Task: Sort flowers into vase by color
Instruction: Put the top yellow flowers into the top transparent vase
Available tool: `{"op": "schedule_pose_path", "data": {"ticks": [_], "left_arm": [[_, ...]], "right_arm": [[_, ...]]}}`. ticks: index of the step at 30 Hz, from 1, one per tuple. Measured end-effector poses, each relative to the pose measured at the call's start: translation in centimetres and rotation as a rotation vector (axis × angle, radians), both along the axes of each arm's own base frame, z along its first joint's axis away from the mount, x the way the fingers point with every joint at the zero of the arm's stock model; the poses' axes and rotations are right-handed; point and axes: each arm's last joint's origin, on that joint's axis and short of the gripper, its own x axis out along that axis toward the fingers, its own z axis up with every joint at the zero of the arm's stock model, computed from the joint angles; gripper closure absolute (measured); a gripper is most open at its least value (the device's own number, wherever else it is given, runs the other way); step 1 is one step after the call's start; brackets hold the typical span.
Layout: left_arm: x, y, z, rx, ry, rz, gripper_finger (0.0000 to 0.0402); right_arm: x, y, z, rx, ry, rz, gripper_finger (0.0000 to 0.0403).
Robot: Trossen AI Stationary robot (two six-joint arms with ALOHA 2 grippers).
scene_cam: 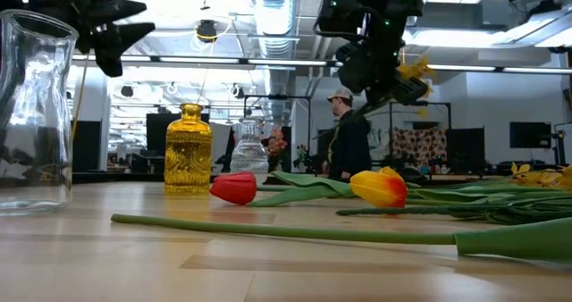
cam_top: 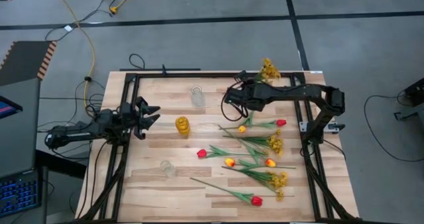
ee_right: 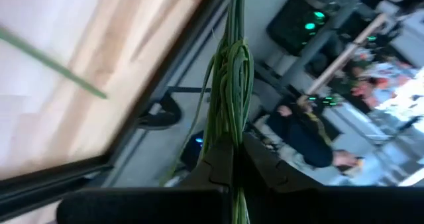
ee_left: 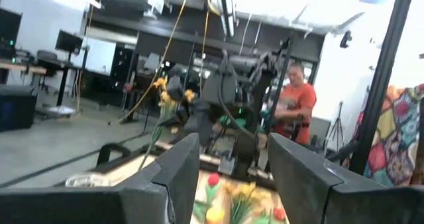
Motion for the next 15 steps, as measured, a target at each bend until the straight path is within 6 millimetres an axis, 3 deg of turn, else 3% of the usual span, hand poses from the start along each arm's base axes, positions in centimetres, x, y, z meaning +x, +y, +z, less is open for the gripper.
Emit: {"op": "schedule_pose_path", "data": {"ticks": [8, 15], "left_arm": [[0.9, 0.2, 1.1, -0.006, 0.019, 0.033, 0.0235], [2.9, 0.5, 2.4, -0.025, 0.143, 0.053, 0.0235]], "right_arm": [[1.9, 1.0, 0.8, -0.090, -0.006, 0.124, 0.0361], [3.7, 2.4, 1.8, -0.146, -0.076, 0.227, 0.0362]]}}
